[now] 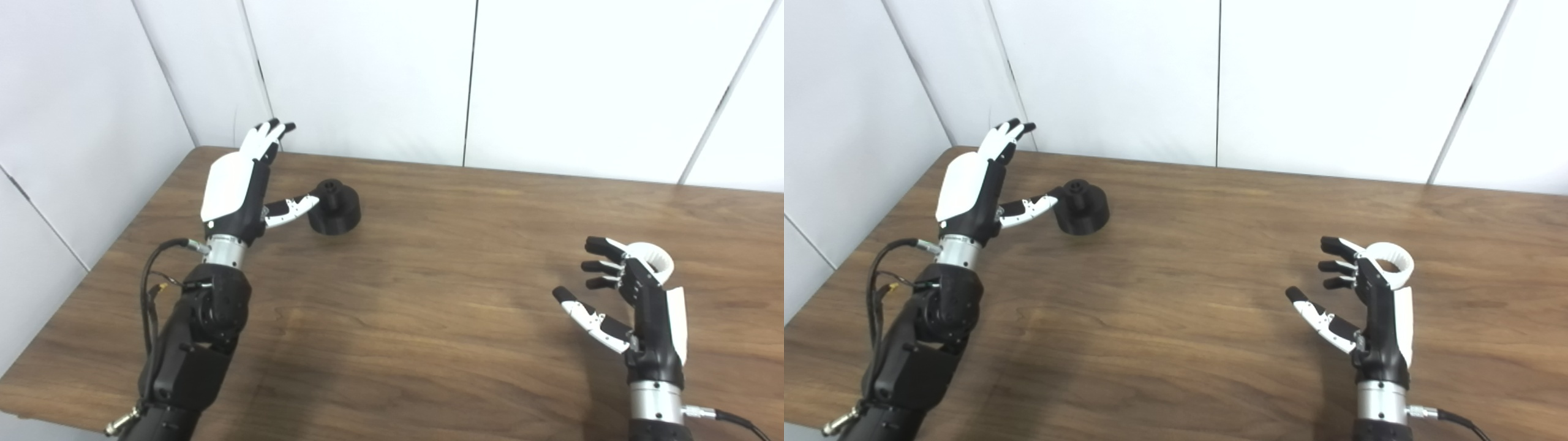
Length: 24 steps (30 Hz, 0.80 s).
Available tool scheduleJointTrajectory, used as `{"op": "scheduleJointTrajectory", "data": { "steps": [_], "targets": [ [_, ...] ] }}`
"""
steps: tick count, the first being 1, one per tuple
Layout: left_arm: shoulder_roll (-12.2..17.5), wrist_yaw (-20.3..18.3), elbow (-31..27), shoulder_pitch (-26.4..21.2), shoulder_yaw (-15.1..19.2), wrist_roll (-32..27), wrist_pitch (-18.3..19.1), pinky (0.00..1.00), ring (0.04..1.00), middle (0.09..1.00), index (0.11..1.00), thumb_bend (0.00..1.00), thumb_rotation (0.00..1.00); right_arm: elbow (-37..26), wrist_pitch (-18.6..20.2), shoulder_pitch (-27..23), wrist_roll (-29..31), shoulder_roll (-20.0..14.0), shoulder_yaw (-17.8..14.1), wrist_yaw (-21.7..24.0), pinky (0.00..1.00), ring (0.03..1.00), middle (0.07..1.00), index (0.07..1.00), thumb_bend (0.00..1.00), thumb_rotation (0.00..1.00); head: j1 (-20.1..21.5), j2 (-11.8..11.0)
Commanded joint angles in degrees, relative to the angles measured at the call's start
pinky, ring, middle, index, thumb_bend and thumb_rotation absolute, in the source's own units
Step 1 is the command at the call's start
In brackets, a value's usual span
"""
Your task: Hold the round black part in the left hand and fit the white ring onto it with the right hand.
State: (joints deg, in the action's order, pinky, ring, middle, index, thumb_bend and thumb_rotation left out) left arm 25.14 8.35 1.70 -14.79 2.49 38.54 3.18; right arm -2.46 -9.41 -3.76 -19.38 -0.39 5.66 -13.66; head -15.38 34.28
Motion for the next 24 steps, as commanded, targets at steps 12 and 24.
{"op": "scheduleJointTrajectory", "data": {
  "steps": [12, 24],
  "targets": [
    [7.9, -6.8, 6.0, -6.9, -3.5, 3.3, 4.6, 1.00, 1.000, 1.000, 0.974, 1.00, 0.64, 2.4, -1.8, -0.4, -0.8, -1.1, -0.8, -0.2, 0.54, 0.655, 0.734, 0.718, 0.65, 0.08, 0.2, 0.1],
    [9.4, -11.0, 9.8, -9.8, -7.6, 3.1, 5.9, 1.00, 1.000, 1.000, 0.948, 1.00, 0.68, 1.7, -2.1, -0.2, -1.5, -1.0, -0.7, -0.6, 0.53, 0.645, 0.733, 0.715, 0.64, 0.06, 1.0, 0.4]
  ]
}}
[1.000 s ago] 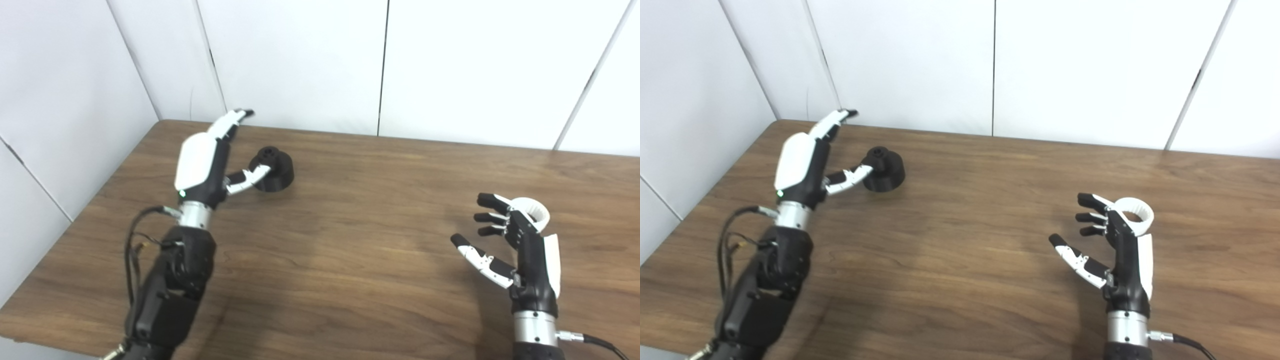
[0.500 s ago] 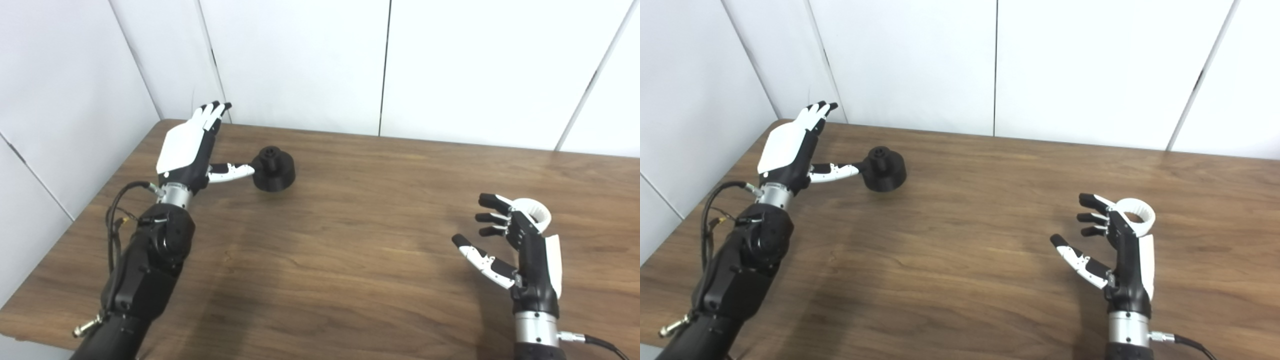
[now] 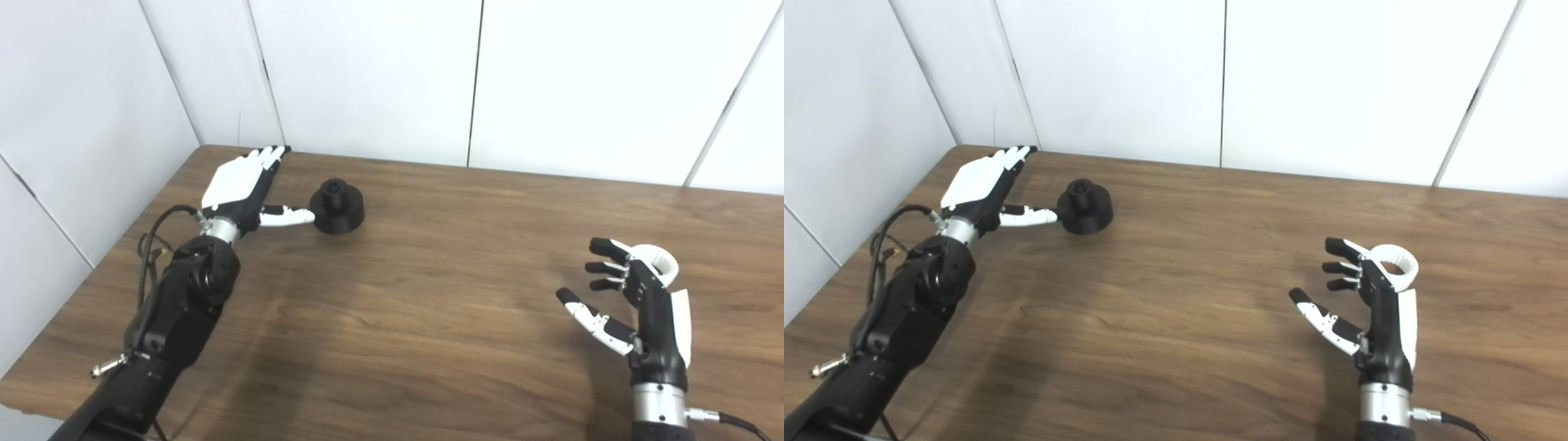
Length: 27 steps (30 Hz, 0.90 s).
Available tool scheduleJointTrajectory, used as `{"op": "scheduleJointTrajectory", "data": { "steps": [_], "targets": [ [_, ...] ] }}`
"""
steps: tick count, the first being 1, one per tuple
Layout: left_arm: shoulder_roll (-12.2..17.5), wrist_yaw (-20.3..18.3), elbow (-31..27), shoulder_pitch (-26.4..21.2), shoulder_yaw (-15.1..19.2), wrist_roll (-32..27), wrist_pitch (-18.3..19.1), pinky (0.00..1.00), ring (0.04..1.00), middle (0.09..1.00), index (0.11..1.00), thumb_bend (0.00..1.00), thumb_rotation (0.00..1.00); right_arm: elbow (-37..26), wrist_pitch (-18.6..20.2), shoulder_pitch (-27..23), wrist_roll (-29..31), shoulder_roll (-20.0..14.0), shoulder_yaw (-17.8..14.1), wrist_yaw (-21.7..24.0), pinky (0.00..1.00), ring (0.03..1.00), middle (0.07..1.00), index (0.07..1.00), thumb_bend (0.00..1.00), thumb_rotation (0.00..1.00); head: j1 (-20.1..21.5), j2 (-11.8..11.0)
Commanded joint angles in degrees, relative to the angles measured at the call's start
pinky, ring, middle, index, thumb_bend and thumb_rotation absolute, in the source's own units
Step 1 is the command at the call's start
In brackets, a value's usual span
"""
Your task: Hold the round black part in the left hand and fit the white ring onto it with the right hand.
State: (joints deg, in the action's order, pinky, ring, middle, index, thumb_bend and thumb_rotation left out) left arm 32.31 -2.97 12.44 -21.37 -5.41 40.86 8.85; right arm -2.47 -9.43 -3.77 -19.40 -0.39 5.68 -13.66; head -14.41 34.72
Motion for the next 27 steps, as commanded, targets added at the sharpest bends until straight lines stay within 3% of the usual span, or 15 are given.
{"op": "scheduleJointTrajectory", "data": {
  "steps": [1, 12, 20, 27],
  "targets": [
    [2.1, -0.9, -1.5, -3.3, -0.2, 0.8, 1.0, 1.00, 1.000, 1.000, 0.945, 1.00, 0.69, 1.8, -2.0, -0.2, -1.8, -0.9, -0.7, -0.8, 0.53, 0.644, 0.732, 0.714, 0.64, 0.06, 0.2, 0.1],
    [0.3, -3.6, -1.9, -3.7, -3.7, 1.0, 2.9, 1.00, 1.000, 1.000, 0.900, 1.00, 0.62, 1.1, -1.3, 0.0, -2.2, -1.1, -0.7, -1.2, 0.53, 0.643, 0.728, 0.709, 0.64, 0.09, 0.6, 0.6],
    [-0.7, -2.8, -1.7, -3.7, -5.4, 2.2, 3.1, 1.00, 1.000, 1.000, 0.905, 1.00, 0.62, 0.1, -0.7, 0.5, -2.2, -1.2, -0.8, -1.0, 0.53, 0.643, 0.730, 0.710, 0.64, 0.11, 0.7, 1.0],
    [-2.1, 1.3, 1.3, -3.9, -5.7, 3.8, 2.3, 1.00, 1.000, 1.000, 0.906, 1.00, 0.60, -0.5, -0.7, 1.1, -2.3, -1.3, -0.9, -0.9, 0.53, 0.642, 0.727, 0.709, 0.64, 0.13, 1.2, 1.3]
  ]
}}
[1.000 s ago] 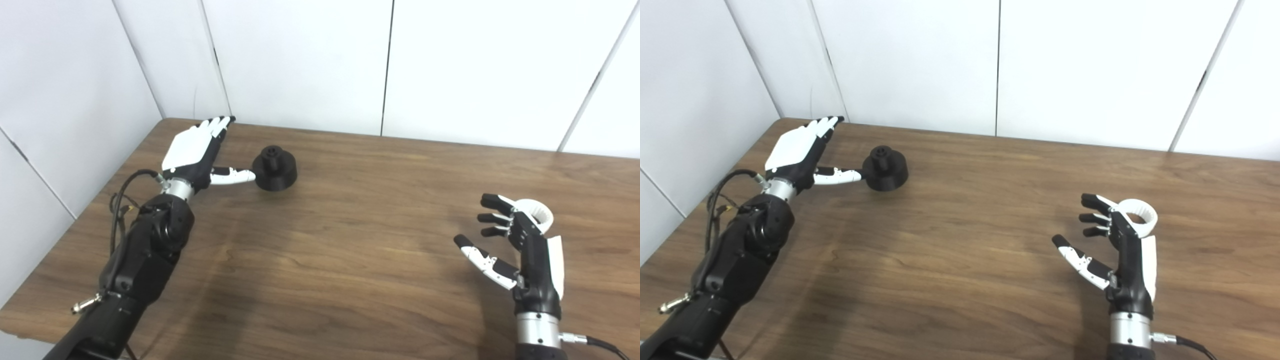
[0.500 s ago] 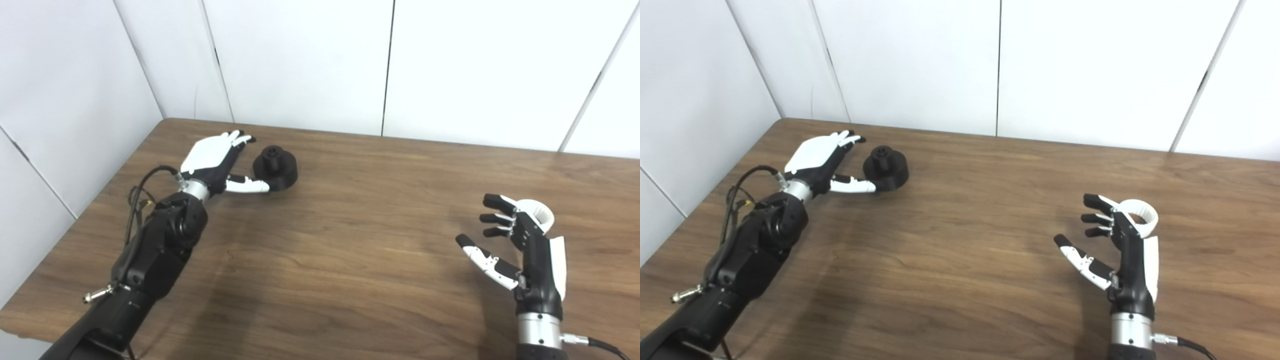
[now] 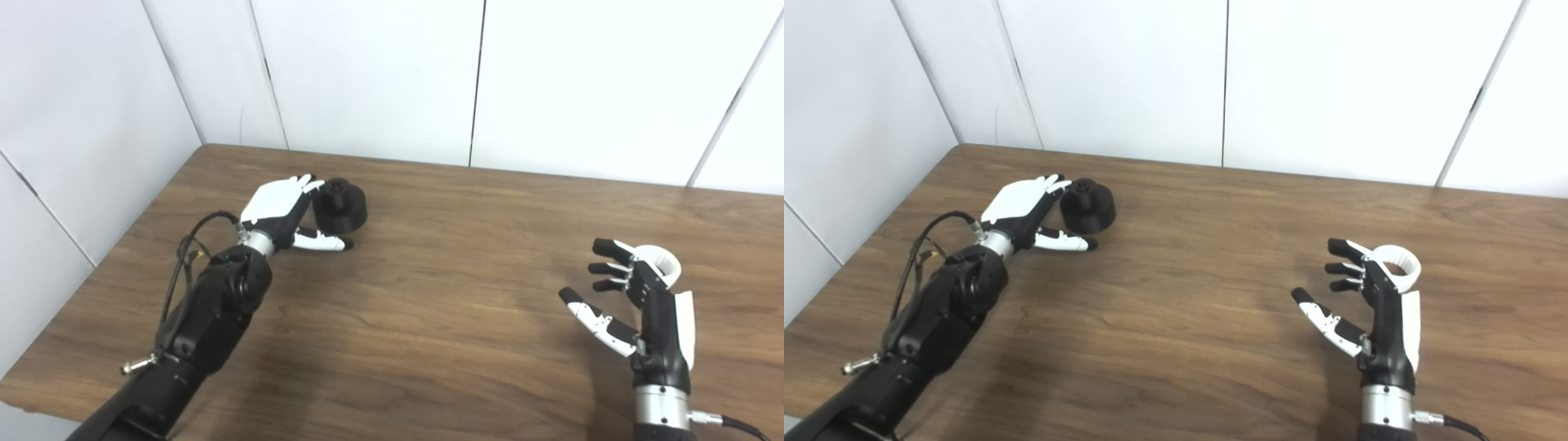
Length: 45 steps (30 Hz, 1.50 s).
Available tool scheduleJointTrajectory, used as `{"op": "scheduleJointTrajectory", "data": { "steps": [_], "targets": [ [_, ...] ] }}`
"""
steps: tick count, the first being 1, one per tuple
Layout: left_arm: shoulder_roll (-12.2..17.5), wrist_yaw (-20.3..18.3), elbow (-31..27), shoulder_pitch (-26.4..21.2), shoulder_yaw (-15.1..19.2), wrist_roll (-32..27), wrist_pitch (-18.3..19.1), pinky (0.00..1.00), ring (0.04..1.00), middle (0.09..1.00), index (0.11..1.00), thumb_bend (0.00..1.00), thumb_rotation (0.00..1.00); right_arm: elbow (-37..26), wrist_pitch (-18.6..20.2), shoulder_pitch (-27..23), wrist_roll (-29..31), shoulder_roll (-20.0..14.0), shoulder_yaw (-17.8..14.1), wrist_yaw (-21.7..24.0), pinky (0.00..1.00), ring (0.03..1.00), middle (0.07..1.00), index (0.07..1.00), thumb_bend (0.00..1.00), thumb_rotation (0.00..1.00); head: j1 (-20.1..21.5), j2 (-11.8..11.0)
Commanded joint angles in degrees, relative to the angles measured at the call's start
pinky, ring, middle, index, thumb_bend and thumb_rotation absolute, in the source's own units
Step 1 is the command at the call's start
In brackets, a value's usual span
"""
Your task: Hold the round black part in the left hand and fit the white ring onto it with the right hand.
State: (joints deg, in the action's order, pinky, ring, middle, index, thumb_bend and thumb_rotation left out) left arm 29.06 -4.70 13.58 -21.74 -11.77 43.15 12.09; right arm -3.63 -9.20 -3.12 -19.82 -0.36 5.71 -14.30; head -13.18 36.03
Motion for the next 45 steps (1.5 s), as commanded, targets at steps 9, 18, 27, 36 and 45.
{"op": "scheduleJointTrajectory", "data": {
  "steps": [9, 18, 27, 36, 45],
  "targets": [
    [0.4, 8.2, 4.3, -4.4, 0.7, 1.3, -2.1, 1.00, 1.000, 1.000, 0.915, 1.00, 0.60, -0.2, -0.2, 1.0, -2.4, -1.6, -1.3, -0.1, 0.53, 0.639, 0.726, 0.710, 0.64, 0.13, -0.2, 0.4],
    [0.5, 9.5, 5.9, -5.0, 1.5, 0.6, -2.3, 1.00, 1.000, 1.000, 0.925, 1.00, 0.62, 0.2, -0.6, 1.1, -2.2, -1.6, -1.4, -0.1, 0.52, 0.635, 0.724, 0.706, 0.64, 0.13, -0.5, 0.7],
    [0.6, 10.5, 6.8, -5.6, 1.8, 0.1, -2.2, 1.00, 1.000, 1.000, 0.925, 1.00, 0.59, 0.5, -0.6, 0.9, -2.3, -1.6, -1.4, -0.1, 0.52, 0.631, 0.721, 0.705, 0.64, 0.12, -0.2, 0.7],
    [-0.3, 9.5, 9.6, -6.9, 0.9, -0.5, -1.8, 1.00, 1.000, 1.000, 0.921, 1.00, 0.60, -0.7, -0.1, 1.4, -2.6, -1.9, -1.5, 0.2, 0.52, 0.633, 0.722, 0.705, 0.64, 0.13, 0.0, 1.0],
    [-1.3, 8.8, 13.3, -9.1, -0.6, -0.8, -2.2, 1.00, 1.000, 1.000, 0.897, 1.00, 0.59, -2.1, 0.9, 1.8, -2.2, -1.6, -1.9, 0.7, 0.53, 0.639, 0.723, 0.703, 0.64, 0.11, 0.5, 1.6]
  ]
}}
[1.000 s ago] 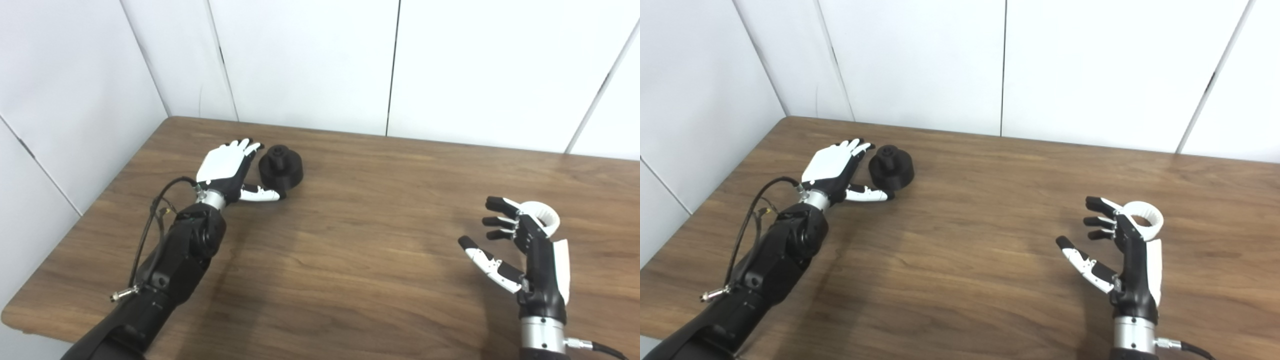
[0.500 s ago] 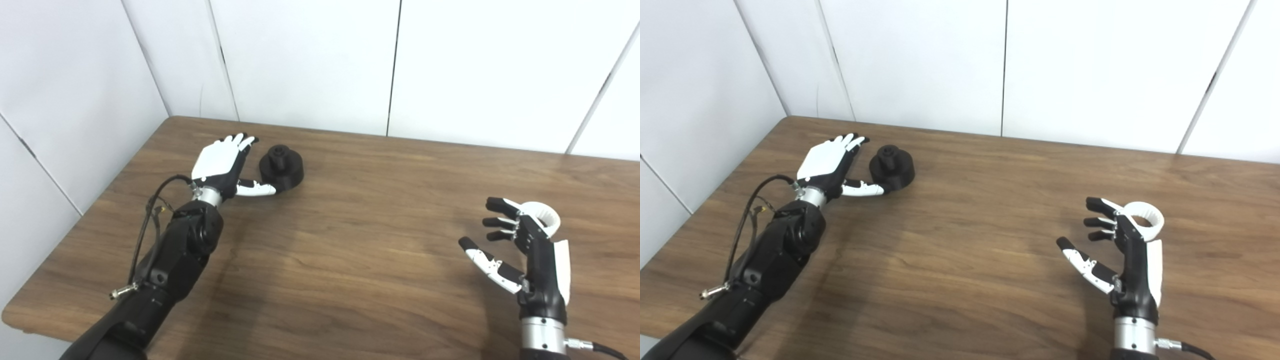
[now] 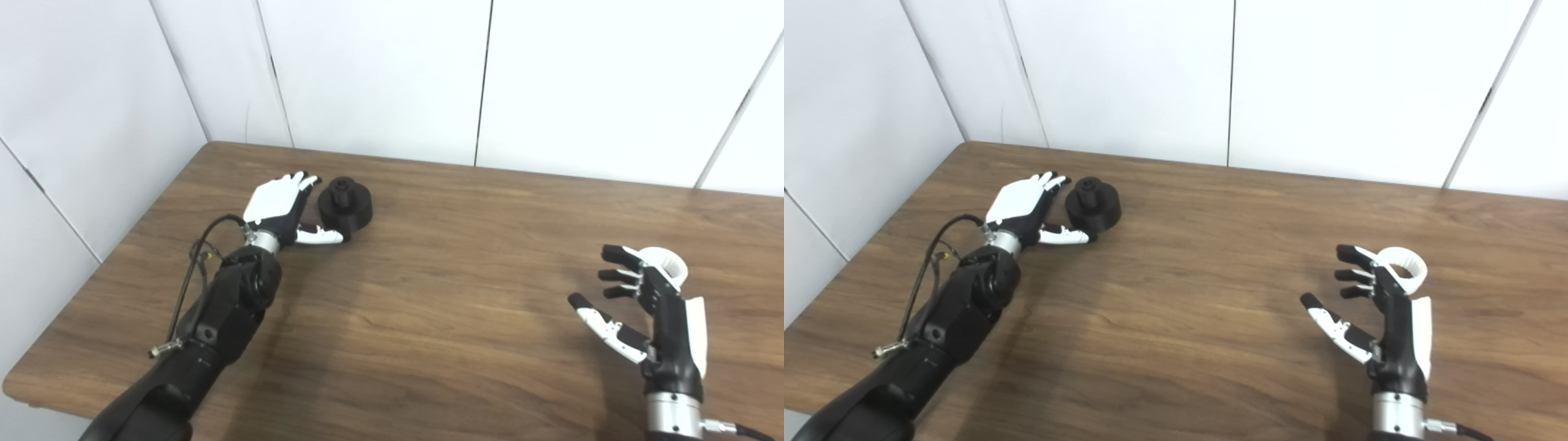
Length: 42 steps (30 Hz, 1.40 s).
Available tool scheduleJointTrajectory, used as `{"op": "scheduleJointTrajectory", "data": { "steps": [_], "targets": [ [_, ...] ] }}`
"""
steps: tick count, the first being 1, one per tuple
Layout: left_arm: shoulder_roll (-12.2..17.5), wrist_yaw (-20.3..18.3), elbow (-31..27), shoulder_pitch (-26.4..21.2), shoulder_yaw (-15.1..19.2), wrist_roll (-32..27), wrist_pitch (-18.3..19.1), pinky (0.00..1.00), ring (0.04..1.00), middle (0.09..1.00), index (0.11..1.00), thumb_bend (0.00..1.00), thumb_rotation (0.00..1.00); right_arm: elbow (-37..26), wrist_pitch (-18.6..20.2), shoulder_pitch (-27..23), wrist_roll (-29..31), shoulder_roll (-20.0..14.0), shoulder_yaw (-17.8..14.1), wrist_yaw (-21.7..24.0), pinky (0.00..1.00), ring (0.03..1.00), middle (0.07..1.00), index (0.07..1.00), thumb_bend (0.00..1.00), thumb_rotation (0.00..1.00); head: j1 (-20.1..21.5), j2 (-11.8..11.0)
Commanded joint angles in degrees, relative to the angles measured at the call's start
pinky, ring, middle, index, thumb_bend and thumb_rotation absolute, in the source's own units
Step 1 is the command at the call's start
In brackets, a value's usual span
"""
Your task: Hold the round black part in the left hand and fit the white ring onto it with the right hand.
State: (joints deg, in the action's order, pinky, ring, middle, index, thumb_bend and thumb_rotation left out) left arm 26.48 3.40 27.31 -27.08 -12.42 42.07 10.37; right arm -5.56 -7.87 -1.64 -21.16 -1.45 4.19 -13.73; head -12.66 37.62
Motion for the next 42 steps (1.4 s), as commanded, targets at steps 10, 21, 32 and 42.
{"op": "scheduleJointTrajectory", "data": {
  "steps": [10, 21, 32, 42],
  "targets": [
    [-0.1, 1.5, 3.7, -5.2, -1.6, -0.5, -1.7, 1.00, 1.000, 1.000, 0.884, 1.00, 0.61, -1.4, 0.3, 0.7, -0.3, -0.3, -1.0, 0.8, 0.53, 0.638, 0.724, 0.705, 0.64, 0.08, 0.5, 0.4],
    [-2.5, 5.4, 4.8, -5.1, 0.0, -4.4, -3.5, 1.00, 1.000, 1.000, 0.697, 0.99, 0.41, -2.8, 1.6, 1.3, -0.7, -0.2, -1.3, 1.3, 0.53, 0.637, 0.730, 0.711, 0.63, 0.11, 0.5, 0.8],
    [-2.1, 5.7, 3.9, -4.5, -0.4, -5.4, -3.3, 1.00, 1.000, 1.000, 0.621, 0.92, 0.35, -2.5, 0.7, 1.5, -0.5, -0.4, -1.2, 1.1, 0.53, 0.634, 0.727, 0.709, 0.64, 0.11, 0.4, 1.2],
    [-2.3, 6.9, 3.5, -3.6, -0.4, -6.0, -4.7, 1.00, 1.000, 1.000, 0.575, 0.88, 0.29, -2.6, 0.4, 1.6, -0.7, -0.6, -1.3, 1.0, 0.52, 0.631, 0.725, 0.707, 0.64, 0.12, 0.4, 1.5]
  ]
}}
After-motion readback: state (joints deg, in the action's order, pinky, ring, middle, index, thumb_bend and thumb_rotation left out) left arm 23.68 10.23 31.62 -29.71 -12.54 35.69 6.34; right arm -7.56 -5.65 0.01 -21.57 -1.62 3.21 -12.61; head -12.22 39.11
